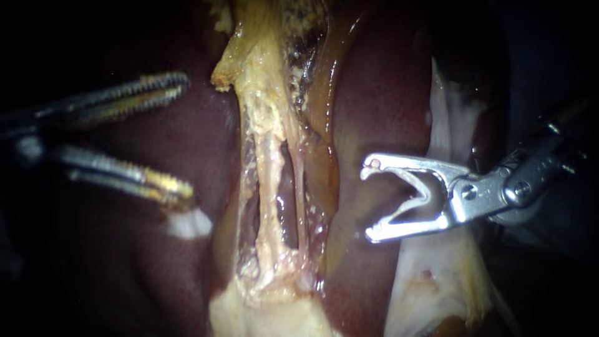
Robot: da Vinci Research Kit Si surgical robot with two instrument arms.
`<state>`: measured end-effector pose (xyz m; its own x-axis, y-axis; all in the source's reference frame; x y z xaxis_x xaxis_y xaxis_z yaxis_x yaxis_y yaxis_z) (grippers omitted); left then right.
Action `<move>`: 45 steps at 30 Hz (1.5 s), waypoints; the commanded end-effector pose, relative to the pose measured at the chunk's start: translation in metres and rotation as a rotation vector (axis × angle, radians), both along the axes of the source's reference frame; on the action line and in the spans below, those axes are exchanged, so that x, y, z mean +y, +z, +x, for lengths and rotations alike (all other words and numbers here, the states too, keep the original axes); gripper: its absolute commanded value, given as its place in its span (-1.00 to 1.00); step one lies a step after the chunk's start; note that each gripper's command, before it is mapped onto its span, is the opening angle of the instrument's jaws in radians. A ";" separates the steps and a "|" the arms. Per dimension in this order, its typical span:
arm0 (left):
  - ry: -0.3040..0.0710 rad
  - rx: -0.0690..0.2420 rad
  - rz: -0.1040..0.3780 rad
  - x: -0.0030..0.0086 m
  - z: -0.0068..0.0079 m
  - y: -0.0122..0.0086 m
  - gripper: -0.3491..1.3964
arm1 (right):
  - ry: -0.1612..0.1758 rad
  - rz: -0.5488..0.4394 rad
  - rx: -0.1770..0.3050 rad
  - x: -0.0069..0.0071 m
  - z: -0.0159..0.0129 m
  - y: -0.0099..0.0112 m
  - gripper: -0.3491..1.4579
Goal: Grabbing gallbladder
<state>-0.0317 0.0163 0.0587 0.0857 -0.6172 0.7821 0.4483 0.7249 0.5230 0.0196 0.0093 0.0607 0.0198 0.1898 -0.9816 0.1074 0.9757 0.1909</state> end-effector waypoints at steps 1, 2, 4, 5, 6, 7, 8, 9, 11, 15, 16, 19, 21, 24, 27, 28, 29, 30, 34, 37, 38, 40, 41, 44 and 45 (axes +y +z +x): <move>-0.013 0.005 0.013 0.0003 -0.0001 0.0009 0.33 | -0.001 0.000 0.002 0.0000 0.0000 0.0000 0.00; -0.024 0.005 0.025 0.0006 -0.0002 0.0014 0.33 | -0.001 0.000 0.002 0.0000 0.0000 0.0000 0.00; -0.041 0.003 0.047 0.0012 -0.0006 0.0027 0.33 | -0.001 0.000 0.001 0.0000 0.0000 0.0001 0.00; -0.048 0.004 0.052 0.0014 -0.0007 0.0032 0.33 | -0.001 0.000 0.001 0.0000 0.0000 0.0001 0.00; -0.057 0.000 0.061 0.0016 -0.0009 0.0036 0.33 | -0.001 0.000 0.001 0.0000 0.0000 0.0002 0.00; -0.064 -0.002 0.077 0.0018 -0.0011 0.0041 0.33 | -0.001 0.000 0.001 0.0000 0.0000 0.0002 0.00; -0.072 -0.007 0.092 0.0019 -0.0013 0.0046 0.33 | -0.001 0.000 0.001 0.0000 0.0000 0.0002 0.00; -0.077 -0.007 0.102 0.0019 -0.0014 0.0049 0.31 | -0.001 0.000 0.001 0.0000 0.0000 0.0002 0.00; -0.084 -0.004 0.136 0.0017 -0.0017 0.0055 0.27 | -0.001 0.000 0.001 0.0000 0.0000 0.0002 0.00; -0.088 0.002 0.203 0.0012 -0.0023 0.0059 0.19 | -0.001 0.000 0.001 0.0000 0.0000 0.0002 0.00; -0.089 0.003 0.216 0.0011 -0.0024 0.0059 0.17 | -0.001 0.000 0.001 0.0000 0.0000 0.0002 0.00; -0.095 0.004 0.270 0.0008 -0.0027 0.0062 0.13 | -0.001 0.000 0.001 0.0000 0.0000 0.0002 0.00; -0.095 0.005 0.295 0.0006 -0.0028 0.0064 0.13 | -0.001 0.000 0.002 0.0000 0.0000 0.0001 0.00; -0.094 0.003 0.319 0.0005 -0.0031 0.0066 0.11 | -0.001 0.000 0.002 0.0000 0.0000 0.0001 0.00; -0.095 0.003 0.320 0.0008 -0.0035 0.0068 0.11 | -0.001 0.000 0.002 0.0000 0.0000 0.0001 0.00; -0.098 0.001 0.325 0.0009 -0.0036 0.0069 0.11 | -0.001 0.000 0.002 0.0000 0.0001 0.0001 0.00; -0.098 0.001 0.325 0.0010 -0.0037 0.0070 0.11 | -0.001 0.000 0.002 0.0000 0.0001 0.0001 0.00; -0.098 0.001 0.325 0.0010 -0.0037 0.0071 0.11 | -0.001 0.000 0.002 0.0000 0.0001 0.0001 0.00; -0.102 0.000 0.332 0.0014 -0.0038 0.0073 0.09 | -0.002 0.000 0.002 0.0000 0.0001 0.0001 0.00; -0.107 -0.004 0.344 0.0018 -0.0039 0.0074 0.06 | -0.002 0.000 0.002 0.0000 0.0001 0.0001 0.00; -0.109 -0.003 0.350 0.0019 -0.0040 0.0075 0.04 | -0.002 0.000 0.002 0.0000 0.0001 0.0001 0.00; -0.108 0.000 0.351 0.0021 -0.0040 0.0078 0.02 | -0.001 0.000 0.002 0.0000 0.0001 0.0001 0.00; -0.109 0.001 0.357 0.0022 -0.0040 0.0079 0.00 | -0.001 0.000 0.002 0.0000 0.0001 0.0001 0.00; -0.105 0.008 0.360 0.0026 -0.0036 0.0086 -0.08 | -0.002 0.000 0.002 0.0000 0.0001 0.0001 0.00; -0.104 0.011 0.361 0.0027 -0.0035 0.0089 -0.12 | -0.002 0.000 0.002 0.0000 0.0001 0.0001 0.00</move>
